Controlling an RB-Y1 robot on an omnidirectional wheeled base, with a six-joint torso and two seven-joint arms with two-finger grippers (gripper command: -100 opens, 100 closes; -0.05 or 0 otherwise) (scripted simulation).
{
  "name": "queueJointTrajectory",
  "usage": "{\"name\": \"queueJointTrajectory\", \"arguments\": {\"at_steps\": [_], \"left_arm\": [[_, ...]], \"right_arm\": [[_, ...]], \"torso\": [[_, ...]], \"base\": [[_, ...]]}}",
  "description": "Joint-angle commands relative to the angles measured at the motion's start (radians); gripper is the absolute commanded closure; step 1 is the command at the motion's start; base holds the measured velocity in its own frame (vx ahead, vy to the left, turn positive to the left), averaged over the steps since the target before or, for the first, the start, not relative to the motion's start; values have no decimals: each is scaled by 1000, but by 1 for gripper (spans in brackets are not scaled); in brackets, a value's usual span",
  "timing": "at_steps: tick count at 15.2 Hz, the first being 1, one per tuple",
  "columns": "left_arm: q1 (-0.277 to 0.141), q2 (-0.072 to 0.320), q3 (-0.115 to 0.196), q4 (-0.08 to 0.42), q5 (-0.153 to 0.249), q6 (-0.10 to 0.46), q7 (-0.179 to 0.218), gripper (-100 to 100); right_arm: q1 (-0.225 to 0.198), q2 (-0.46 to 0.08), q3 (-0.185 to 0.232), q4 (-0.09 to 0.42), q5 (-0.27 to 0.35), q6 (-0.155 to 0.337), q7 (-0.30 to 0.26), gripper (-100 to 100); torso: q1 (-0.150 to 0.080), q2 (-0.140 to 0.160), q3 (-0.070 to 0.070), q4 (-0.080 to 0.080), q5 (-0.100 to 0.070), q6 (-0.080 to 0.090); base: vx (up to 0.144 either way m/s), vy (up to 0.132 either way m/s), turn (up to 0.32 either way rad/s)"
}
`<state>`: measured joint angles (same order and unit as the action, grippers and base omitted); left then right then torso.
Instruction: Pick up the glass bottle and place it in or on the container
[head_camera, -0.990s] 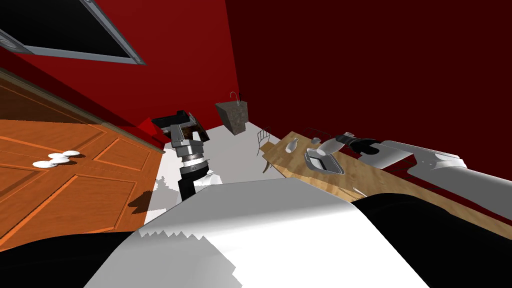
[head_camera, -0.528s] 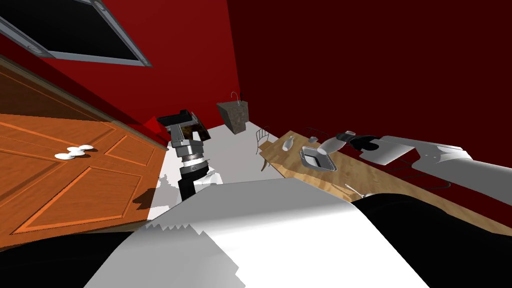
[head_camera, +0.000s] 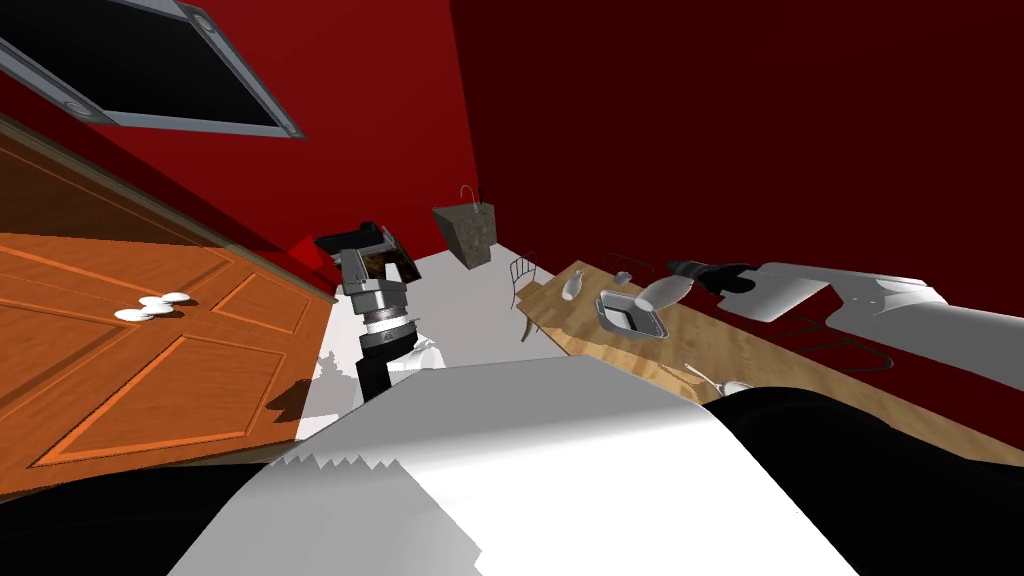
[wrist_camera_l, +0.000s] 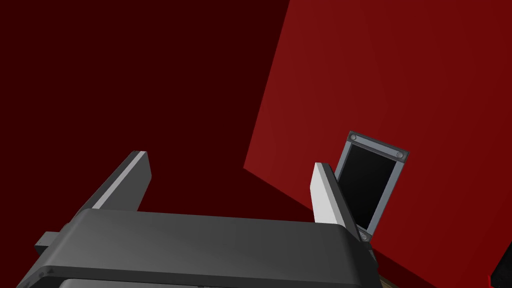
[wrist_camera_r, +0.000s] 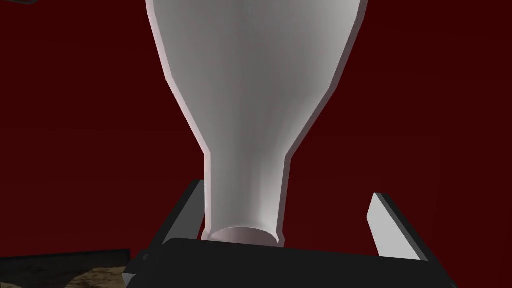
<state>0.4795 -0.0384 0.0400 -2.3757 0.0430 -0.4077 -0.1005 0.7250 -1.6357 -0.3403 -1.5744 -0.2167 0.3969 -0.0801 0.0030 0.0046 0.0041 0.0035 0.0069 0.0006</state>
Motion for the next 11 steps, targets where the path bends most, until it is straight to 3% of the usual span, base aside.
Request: {"name": "queueJointTrajectory", "arguments": {"at_steps": [1,2,8,11], "left_arm": [[0,0,0,0,0,0,0,0],[0,0,0,0,0,0,0,0],[0,0,0,0,0,0,0,0],[0,0,0,0,0,0,0,0]], "right_arm": [[15,-49,-14,-13,-33,24,-18,-100],[15,-49,-14,-13,-33,24,-18,-100],[58,-164,-52,-46,-111,78,-56,-100],[46,-149,-38,-40,-93,69,-57,-100]], "torso": [[0,0,0,0,0,0],[-1,0,0,0,0,0],[1,0,0,0,0,0],[3,-1,-1,0,0,0]], "base": [[-53,-77,-1],[-51,-62,1],[-41,-45,-12],[-10,-12,2]]}}
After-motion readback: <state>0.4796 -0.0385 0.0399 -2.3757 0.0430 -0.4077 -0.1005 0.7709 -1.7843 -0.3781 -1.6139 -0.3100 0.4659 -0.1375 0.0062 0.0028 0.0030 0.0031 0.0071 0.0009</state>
